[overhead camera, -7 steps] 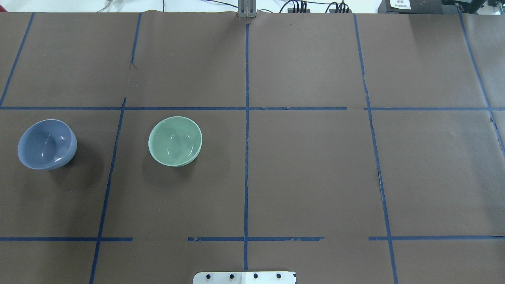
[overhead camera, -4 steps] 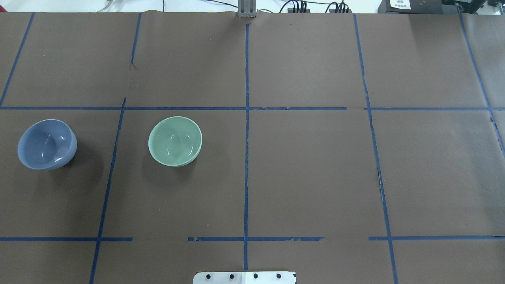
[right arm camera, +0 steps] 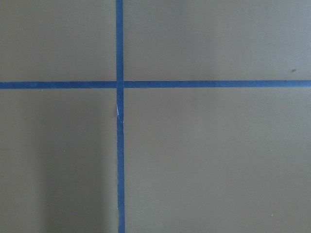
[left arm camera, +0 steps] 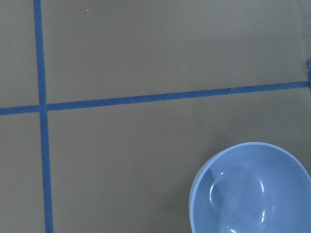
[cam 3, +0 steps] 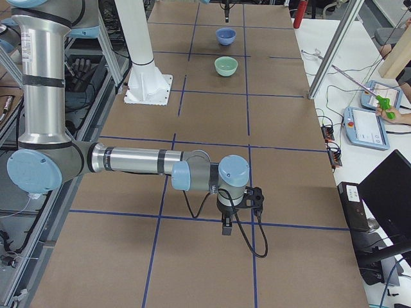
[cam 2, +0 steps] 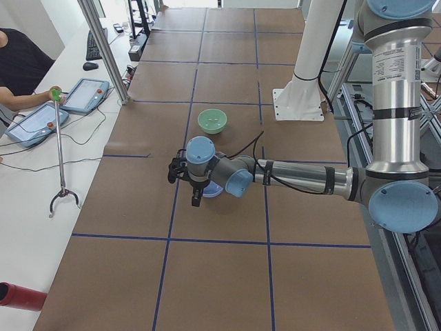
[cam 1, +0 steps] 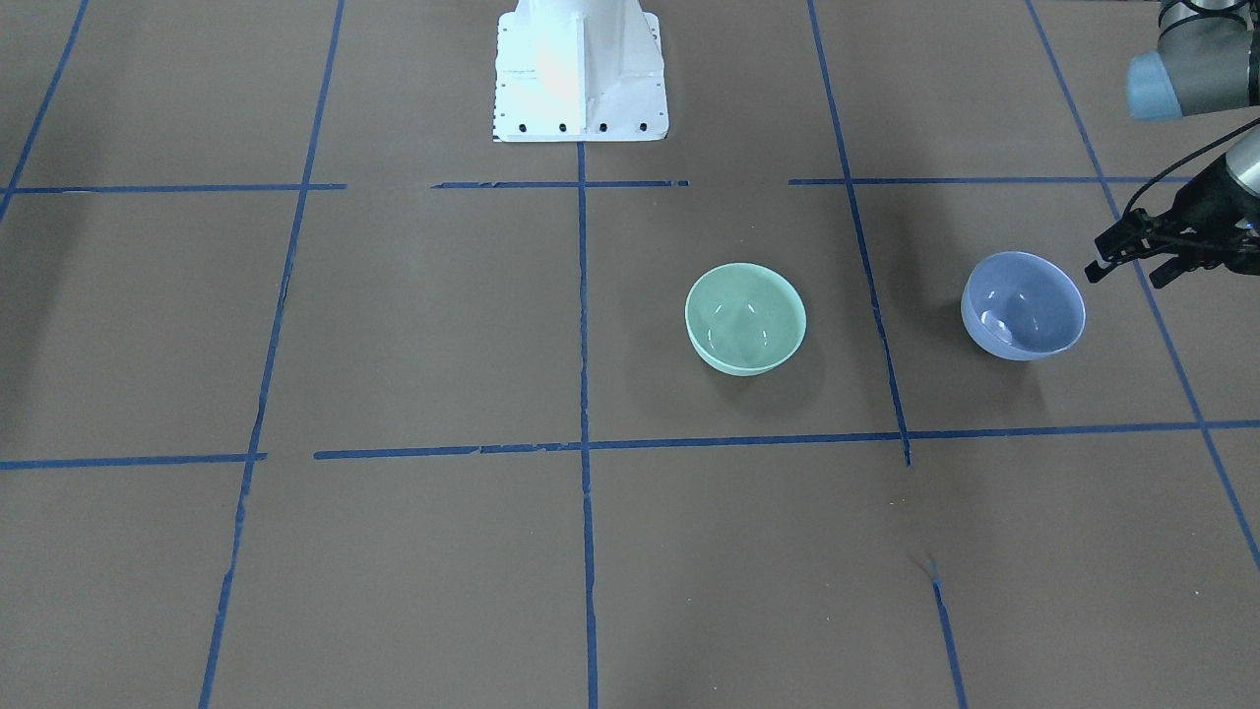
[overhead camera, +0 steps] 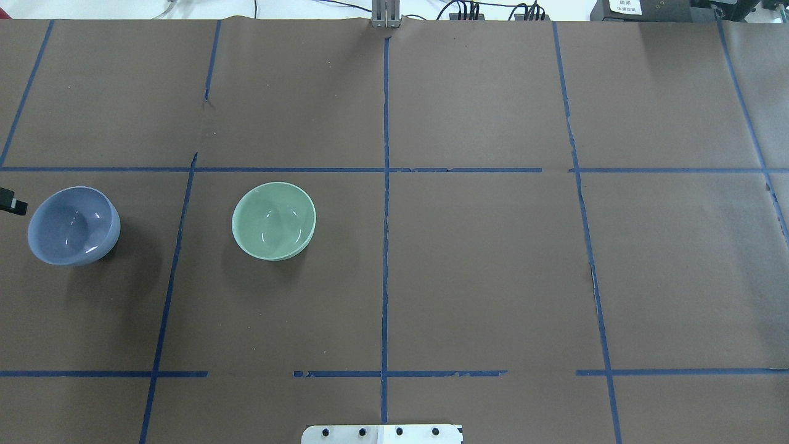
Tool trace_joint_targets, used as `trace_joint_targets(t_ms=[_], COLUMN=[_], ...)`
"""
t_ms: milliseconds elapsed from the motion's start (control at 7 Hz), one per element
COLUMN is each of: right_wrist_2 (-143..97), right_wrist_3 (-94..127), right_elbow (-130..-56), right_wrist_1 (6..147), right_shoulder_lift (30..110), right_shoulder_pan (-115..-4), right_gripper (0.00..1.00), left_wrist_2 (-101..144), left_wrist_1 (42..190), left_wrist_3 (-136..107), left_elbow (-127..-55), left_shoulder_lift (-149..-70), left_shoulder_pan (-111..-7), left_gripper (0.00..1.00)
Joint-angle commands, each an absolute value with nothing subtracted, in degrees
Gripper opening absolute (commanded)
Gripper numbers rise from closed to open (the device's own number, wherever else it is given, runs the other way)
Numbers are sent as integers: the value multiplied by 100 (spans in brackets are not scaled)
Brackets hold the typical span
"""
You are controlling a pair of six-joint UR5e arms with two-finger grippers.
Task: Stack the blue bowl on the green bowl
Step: 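Move the left gripper down to the rim of the light blue bowl and grasp it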
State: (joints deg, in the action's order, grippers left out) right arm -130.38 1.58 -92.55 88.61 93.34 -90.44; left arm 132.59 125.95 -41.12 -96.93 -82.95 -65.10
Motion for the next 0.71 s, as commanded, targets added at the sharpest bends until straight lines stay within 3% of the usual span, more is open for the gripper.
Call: trace_joint_targets(t_ms=[0, 286, 429, 571], right_wrist_2=[-13034, -13034, -13034, -13034], right_wrist_3=[158, 158, 158, 158], right_elbow=[-9255, -9255, -9255, -9255], right_wrist_1=[8868, 8859, 8868, 8859], right_shoulder_lift=[9334, 9334, 9334, 9334], right_shoulder_pan=[-9044, -9044, -9044, -9044], right_gripper=[100, 100, 100, 100], left_wrist_2=[13017, 12973, 12981, 12981], left_wrist_1=[13217, 13263, 13254, 13263], left_wrist_3=[-4675, -4676, -4667, -4615], left_elbow=[-9266, -8923, -8851, -8877], left_shoulder_lift=[-8358, -8559, -8621, -8622], left_shoulder_pan=[-5952, -5792, -5792, -5792], left_gripper=[100, 100, 76, 40])
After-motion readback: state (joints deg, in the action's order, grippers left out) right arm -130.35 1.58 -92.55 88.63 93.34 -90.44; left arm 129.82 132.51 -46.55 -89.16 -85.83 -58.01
